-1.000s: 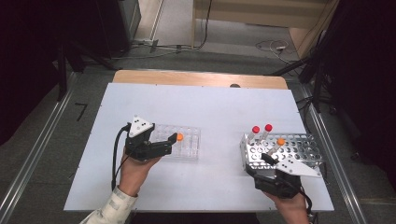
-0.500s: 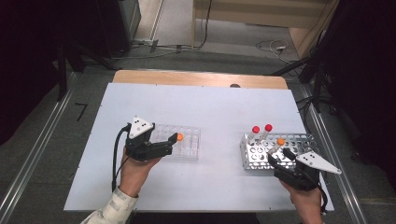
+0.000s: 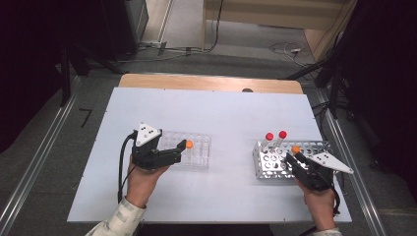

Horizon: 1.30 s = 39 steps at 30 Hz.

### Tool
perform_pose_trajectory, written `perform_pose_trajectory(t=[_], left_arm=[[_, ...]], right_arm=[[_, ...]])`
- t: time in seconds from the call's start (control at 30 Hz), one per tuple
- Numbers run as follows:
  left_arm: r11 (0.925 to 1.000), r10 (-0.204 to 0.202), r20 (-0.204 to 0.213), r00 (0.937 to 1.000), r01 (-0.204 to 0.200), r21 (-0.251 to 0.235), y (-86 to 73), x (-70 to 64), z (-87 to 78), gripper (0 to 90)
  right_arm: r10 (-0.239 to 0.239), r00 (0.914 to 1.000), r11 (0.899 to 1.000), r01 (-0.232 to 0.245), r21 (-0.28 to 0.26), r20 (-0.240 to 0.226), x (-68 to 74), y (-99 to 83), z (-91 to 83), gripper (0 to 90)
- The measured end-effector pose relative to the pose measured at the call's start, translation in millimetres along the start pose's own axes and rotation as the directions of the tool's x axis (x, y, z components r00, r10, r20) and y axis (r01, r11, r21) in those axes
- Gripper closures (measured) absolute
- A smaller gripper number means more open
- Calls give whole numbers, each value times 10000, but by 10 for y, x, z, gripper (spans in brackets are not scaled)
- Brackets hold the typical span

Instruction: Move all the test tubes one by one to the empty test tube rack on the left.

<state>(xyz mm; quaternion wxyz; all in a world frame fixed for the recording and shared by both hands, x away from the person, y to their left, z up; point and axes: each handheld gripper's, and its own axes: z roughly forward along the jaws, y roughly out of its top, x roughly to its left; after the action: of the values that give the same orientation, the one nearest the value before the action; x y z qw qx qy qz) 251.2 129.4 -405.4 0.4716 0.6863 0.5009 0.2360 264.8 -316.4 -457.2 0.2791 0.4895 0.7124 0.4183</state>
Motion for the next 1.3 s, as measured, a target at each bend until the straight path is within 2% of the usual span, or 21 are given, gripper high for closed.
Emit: perform_pose_trajectory(t=[0.07, 0.2, 0.63, 0.93, 1.07, 1.3], left_arm=[[10000, 5, 18, 10000, -5, 11, 0, -2, 0, 154], [10000, 2, 42, 10000, -2, -7, 0, -4, -5, 154], [9999, -91, 86, 9999, 92, -144, 11, 9, -33, 154], [9999, -86, 115, 9999, 88, -135, 14, 1, -37, 156], [9999, -67, 121, 9999, 68, -105, 12, 4, -38, 156], [9998, -113, 188, 9998, 115, -141, 16, 16, -56, 156]], right_arm=[[-36, 10000, 10000, 36, 13, -24, 8, 4, 13, 704], [-103, 9999, 9999, 103, -97, -14, 28, 36, -20, 711], [-121, 9999, 9961, 119, -873, -14, 57, 366, -321, 712], [-469, 9974, 9929, 405, -1119, -548, 220, 500, -446, 712], [-689, 9935, 9916, 583, -1152, -908, 336, 516, -435, 712], [-766, 9836, 9922, 591, -1095, -1635, 522, 548, -377, 712]])
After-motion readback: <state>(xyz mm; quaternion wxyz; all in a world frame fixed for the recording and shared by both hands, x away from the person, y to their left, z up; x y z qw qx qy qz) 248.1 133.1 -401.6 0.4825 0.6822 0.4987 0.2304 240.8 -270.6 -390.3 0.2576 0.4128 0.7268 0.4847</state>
